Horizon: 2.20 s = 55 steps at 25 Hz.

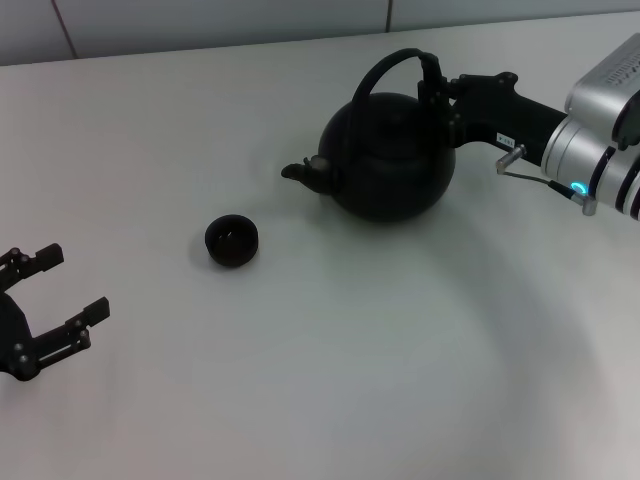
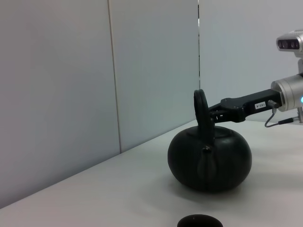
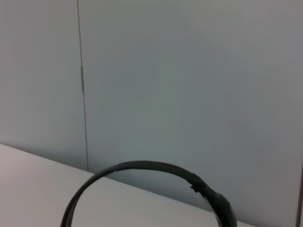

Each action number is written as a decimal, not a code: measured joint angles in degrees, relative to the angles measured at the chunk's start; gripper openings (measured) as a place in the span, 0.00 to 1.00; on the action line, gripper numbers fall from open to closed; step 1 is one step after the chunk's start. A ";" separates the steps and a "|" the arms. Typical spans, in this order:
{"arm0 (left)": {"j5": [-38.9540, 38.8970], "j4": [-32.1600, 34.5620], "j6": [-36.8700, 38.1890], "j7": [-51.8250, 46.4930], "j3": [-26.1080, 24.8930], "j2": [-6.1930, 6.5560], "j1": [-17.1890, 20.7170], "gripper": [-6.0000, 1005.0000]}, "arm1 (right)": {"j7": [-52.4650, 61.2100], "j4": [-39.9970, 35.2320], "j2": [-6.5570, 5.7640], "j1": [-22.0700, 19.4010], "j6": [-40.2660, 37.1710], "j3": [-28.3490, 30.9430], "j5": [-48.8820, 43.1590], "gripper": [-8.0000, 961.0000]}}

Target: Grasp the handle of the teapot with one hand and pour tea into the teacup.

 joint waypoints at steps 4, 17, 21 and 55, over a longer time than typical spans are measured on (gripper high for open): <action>-0.07 0.00 0.15 0.00 0.00 -0.08 0.13 0.80 | 0.00 0.37 0.02 0.02 0.75 -0.03 0.03 0.16; -0.20 0.00 0.46 0.00 0.00 -0.08 0.15 0.80 | 0.25 0.39 0.02 -0.26 -0.01 -0.04 0.06 0.43; -0.20 0.00 0.48 0.00 0.00 -0.07 0.15 0.80 | 0.24 0.17 0.02 -0.76 -1.41 -0.04 0.06 0.51; 5.96 1.99 0.55 -21.04 13.84 11.03 -15.13 0.80 | 25.31 -15.49 -8.29 -4.61 -34.35 0.77 -35.51 0.71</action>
